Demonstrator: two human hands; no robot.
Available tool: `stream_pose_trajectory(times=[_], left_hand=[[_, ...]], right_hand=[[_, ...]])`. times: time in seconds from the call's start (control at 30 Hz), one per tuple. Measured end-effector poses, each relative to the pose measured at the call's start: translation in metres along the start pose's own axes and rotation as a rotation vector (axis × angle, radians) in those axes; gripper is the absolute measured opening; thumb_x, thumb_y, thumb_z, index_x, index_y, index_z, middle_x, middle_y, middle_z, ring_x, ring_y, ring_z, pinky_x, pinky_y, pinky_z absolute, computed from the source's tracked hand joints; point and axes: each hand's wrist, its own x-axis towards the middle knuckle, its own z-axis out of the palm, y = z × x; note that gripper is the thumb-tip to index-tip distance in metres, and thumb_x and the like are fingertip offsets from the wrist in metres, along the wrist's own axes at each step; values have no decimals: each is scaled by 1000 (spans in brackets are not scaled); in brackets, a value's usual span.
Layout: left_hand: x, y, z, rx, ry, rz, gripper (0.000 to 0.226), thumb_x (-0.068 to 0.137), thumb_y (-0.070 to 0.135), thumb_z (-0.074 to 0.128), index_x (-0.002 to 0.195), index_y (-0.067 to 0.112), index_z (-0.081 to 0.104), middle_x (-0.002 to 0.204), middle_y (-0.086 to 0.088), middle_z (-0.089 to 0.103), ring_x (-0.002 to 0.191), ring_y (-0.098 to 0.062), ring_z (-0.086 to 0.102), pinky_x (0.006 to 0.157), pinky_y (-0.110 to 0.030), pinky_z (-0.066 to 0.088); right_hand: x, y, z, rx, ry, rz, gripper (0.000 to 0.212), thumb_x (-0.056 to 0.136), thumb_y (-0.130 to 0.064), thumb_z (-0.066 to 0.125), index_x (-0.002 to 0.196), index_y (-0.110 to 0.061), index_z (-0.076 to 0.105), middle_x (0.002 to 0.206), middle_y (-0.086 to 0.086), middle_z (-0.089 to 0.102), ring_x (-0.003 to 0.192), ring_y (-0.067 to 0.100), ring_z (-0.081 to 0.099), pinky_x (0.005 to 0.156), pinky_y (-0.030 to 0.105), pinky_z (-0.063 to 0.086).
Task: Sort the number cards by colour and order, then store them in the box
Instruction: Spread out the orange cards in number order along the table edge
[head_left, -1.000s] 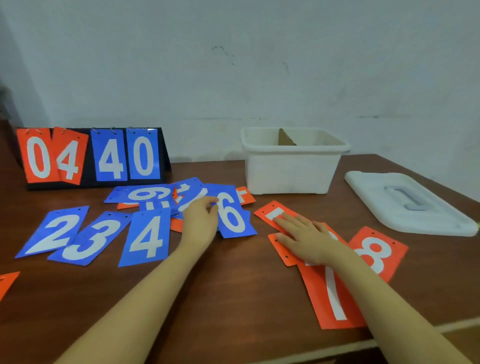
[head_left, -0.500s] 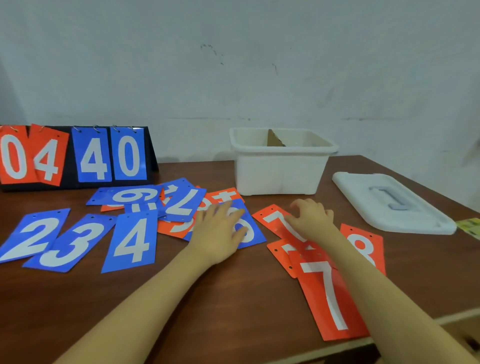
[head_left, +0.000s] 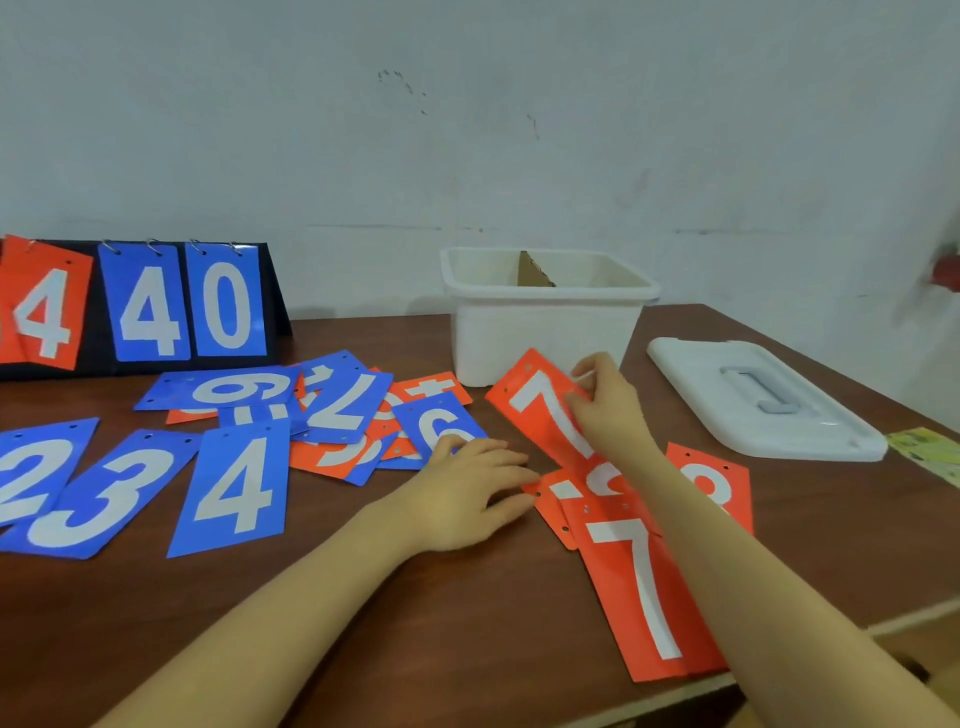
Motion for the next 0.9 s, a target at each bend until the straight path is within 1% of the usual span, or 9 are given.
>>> stream_pose_trajectory(times=[0.13, 0.23, 0.3, 0.4, 0.5, 0.6, 0.67, 0.8, 0.9], left_hand=[[0, 2, -4, -18, 29, -81, 47, 95, 43, 38, 140, 29, 34, 152, 8, 25, 140, -10, 15, 110, -39, 8], [4, 15, -16, -456, 279, -346, 66, 92, 45, 45, 146, 30, 10, 152, 3, 24, 138, -16, 26, 109, -37, 22], [4, 27, -25, -775, 396, -367, 73, 88, 43, 53, 144, 36, 7, 138, 10, 42, 122, -5, 46, 94, -22, 41], [0, 42, -26, -865, 516, -291, 60, 86, 24, 62, 134, 38, 28, 102, 25, 55, 88, 12, 58, 65, -4, 45], [-10, 52, -23, -893, 594, -360, 63, 85, 15, 63, 137, 29, 32, 89, 9, 60, 78, -6, 62, 64, -17, 53], [-30, 55, -18, -773, 536, -394, 68, 85, 14, 62, 140, 33, 27, 85, -7, 58, 76, -20, 60, 68, -29, 52], [-43, 57, -14, -694, 476, -401, 63, 86, 13, 61, 138, 35, 31, 84, 1, 55, 76, -17, 59, 66, -21, 51], [-56, 63, -12, -639, 420, -479, 51, 86, 15, 61, 134, 22, 45, 93, 3, 57, 84, -17, 61, 77, -22, 50], [-64, 68, -17, -634, 420, -491, 52, 86, 18, 62, 135, 20, 43, 101, -4, 59, 87, -18, 61, 79, -26, 49]], right_hand=[[-6, -19, -15, 204, 171, -110, 15, 91, -11, 50, 95, -24, 44, 84, -8, 53, 73, 8, 55, 57, 21, 43], [-21, -35, -26, 492, 165, -79, 25, 88, -9, 54, 84, -33, 48, 87, -7, 59, 70, 3, 59, 58, 20, 48], [-37, -41, -29, 574, 104, -52, 26, 85, -7, 59, 83, -32, 51, 84, -5, 61, 69, 5, 62, 59, 22, 50], [-62, -41, -32, 576, -15, -90, 25, 83, -4, 62, 88, -27, 54, 78, -4, 64, 69, 7, 65, 60, 19, 51], [-83, -31, -42, 419, -76, -80, 23, 85, -15, 64, 100, -28, 53, 78, -5, 66, 74, 8, 65, 63, 22, 53], [-97, -10, -58, -71, -121, -39, 23, 80, -28, 68, 102, -24, 61, 93, -5, 64, 86, 12, 59, 78, 29, 48], [-108, 1, -66, -279, -196, -53, 21, 80, -36, 67, 96, -23, 67, 101, -5, 62, 95, 14, 56, 93, 40, 42], [-129, 4, -65, -430, -341, -176, 21, 88, -38, 55, 104, -33, 67, 108, -11, 60, 107, 11, 51, 100, 41, 23], [-139, 1, -56, -281, -341, -210, 19, 90, -33, 53, 103, -34, 67, 112, -12, 60, 111, 9, 50, 101, 47, 31]])
